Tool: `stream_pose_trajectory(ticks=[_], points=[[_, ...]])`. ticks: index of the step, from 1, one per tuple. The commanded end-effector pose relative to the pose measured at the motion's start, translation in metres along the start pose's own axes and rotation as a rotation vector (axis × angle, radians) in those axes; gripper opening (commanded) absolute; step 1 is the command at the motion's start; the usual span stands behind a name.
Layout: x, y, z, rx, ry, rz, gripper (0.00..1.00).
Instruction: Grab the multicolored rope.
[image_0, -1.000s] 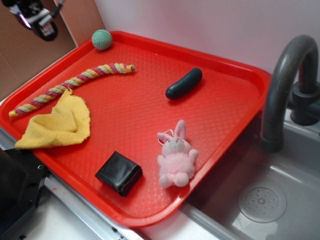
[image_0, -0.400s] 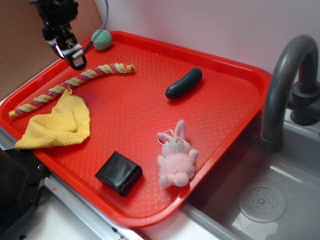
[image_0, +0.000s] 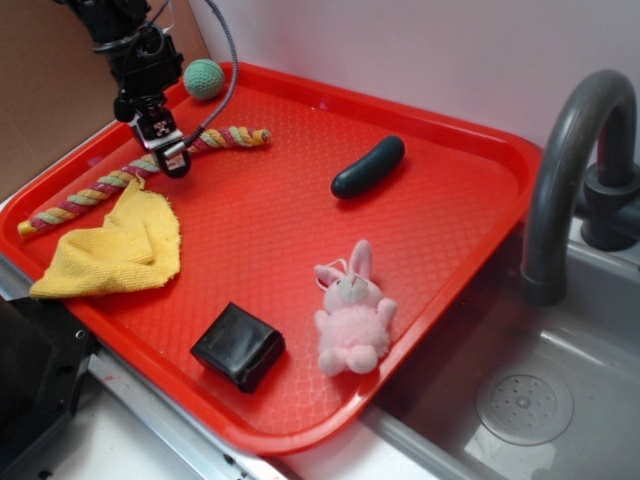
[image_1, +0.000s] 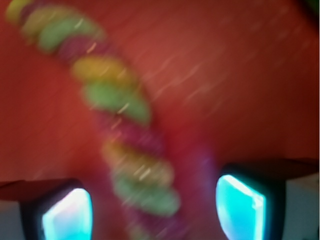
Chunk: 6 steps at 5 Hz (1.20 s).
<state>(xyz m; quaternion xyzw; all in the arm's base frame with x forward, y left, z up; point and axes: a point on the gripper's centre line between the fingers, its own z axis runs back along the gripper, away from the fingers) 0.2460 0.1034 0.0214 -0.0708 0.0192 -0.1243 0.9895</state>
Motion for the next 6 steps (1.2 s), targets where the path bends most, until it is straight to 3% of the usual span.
stream_pose_trajectory(ticks=[1,3,4,5,6], points=[[-0.001,-0.005,-0.022,0.076,0.046,-0.011,0.0],[-0.001,-0.02,-0.028,0.088,0.056,-0.057,0.0],[0.002,-0.029,-0.005,0.055,0.039,0.098,0.0],[0.0,-0.039,0.044,0.079,-0.002,0.342,0.0],[-0.001,-0.059,0.091,0.078,-0.053,0.46,0.0]])
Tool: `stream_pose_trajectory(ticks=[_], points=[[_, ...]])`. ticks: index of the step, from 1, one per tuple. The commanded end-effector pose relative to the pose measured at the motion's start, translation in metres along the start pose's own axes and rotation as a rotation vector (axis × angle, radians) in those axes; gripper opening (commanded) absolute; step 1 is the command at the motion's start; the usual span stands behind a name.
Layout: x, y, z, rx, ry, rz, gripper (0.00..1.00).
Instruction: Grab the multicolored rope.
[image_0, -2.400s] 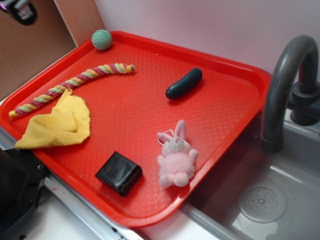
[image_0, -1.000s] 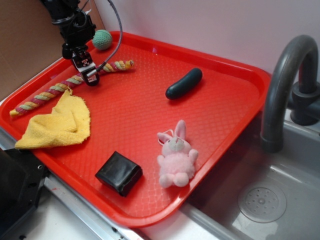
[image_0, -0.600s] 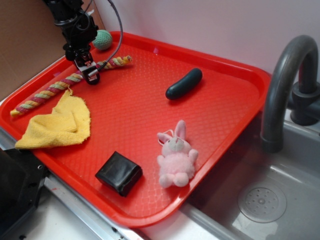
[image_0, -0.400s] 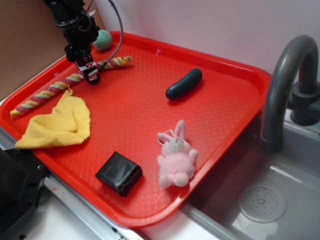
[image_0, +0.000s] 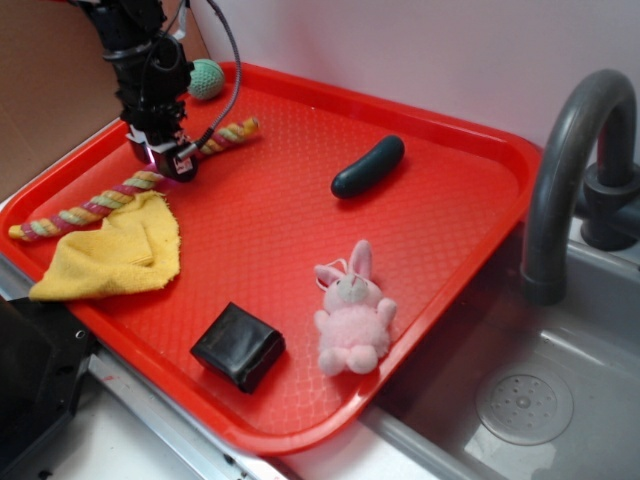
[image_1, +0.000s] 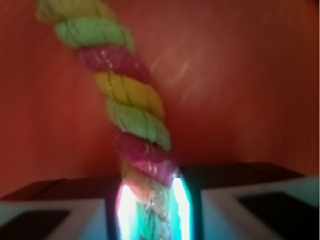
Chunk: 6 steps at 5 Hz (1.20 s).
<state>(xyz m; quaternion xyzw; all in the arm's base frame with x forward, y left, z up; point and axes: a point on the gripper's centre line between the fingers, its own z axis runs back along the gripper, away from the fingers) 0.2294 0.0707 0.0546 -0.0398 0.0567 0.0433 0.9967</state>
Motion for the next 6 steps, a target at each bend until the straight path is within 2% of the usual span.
stream_pose_trajectory(ticks=[1,2,3,4,5,6], points=[[-0.025,-0.048,0.101,0.064,-0.196,0.1,0.0],[-0.04,-0.075,0.125,0.021,-0.195,0.015,0.0],[-0.053,-0.092,0.147,-0.076,-0.244,-0.011,0.0],[-0.063,-0.098,0.16,-0.129,-0.272,-0.043,0.0],[-0.061,-0.101,0.158,-0.152,-0.336,-0.114,0.0],[-0.053,-0.084,0.156,-0.045,-0.271,-0.109,1.0]])
